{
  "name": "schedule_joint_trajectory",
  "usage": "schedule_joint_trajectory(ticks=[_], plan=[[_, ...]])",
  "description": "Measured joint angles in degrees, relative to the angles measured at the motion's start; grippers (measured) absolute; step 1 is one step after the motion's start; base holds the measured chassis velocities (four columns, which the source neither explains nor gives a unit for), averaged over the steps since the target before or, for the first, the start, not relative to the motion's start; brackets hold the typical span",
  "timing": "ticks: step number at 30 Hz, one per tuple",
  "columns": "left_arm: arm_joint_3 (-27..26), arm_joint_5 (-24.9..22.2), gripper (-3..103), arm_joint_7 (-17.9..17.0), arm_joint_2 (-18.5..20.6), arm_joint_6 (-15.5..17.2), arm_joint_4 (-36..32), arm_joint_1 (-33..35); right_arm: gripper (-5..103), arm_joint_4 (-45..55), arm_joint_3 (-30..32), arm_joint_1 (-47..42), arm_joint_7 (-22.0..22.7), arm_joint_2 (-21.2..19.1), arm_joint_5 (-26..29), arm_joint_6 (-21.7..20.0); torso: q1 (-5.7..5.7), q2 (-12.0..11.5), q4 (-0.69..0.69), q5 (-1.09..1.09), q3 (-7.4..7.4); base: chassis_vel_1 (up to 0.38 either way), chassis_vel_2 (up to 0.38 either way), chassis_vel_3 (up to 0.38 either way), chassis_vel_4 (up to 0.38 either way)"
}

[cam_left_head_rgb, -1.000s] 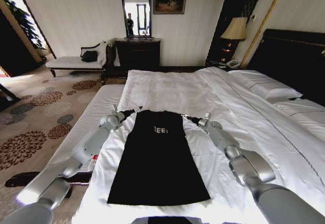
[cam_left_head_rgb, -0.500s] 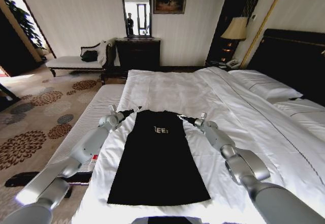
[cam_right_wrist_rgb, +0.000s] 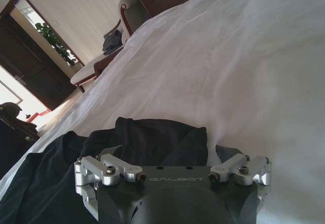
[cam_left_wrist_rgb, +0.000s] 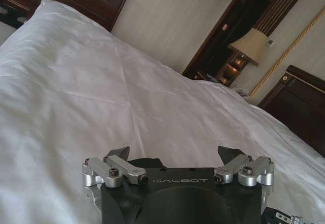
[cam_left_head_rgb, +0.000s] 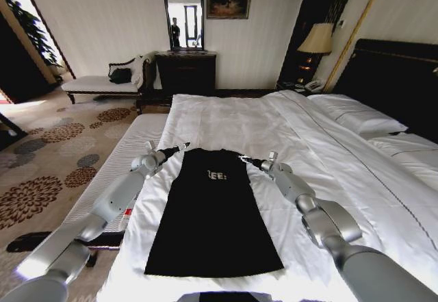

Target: Fold the clothes on the bed.

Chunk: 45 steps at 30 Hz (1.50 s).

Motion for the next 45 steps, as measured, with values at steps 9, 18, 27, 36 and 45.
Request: schedule_joint_trajectory(ticks=[9, 18, 27, 36, 45], plan=[[-0.1, -0.2, 100, 0.0, 0.5, 0.0, -0.8, 0.0, 72, -0.2, -0.2, 0.1, 0.5, 0.2, -0.2, -0.4, 0.00, 0.0, -0.01, 0.00, 0.00, 0.000, 0.000, 0.000, 0.000], [0.0, -0.2, 100, 0.0, 0.3, 0.0, -1.1, -0.1, 39, -0.1, -0.3, 0.3, 0.5, 0.2, -0.1, -0.5, 0.00, 0.0, -0.01, 0.01, 0.00, 0.000, 0.000, 0.000, 0.000], [0.1, -0.1, 100, -0.2, 0.0, 0.0, -0.5, -0.2, 7, 0.1, -0.5, 0.3, 0.4, 0.1, 0.1, -0.5, 0.00, 0.0, 0.00, 0.01, 0.00, 0.000, 0.000, 0.000, 0.000], [-0.2, 0.5, 100, -0.3, -0.5, -0.2, 1.7, -0.4, 0, 0.5, -0.6, 0.2, 0.2, -0.1, 0.2, -0.5, 0.00, 0.0, 0.00, 0.01, 0.00, 0.000, 0.000, 0.000, 0.000], [-0.4, 3.2, 100, -3.0, -2.8, 1.7, 6.6, -1.8, 0, 1.2, -1.0, 0.1, 0.1, -0.4, 0.3, -0.5, 0.00, 0.0, -0.01, 0.01, 0.00, 0.000, 0.000, 0.000, 0.000]])
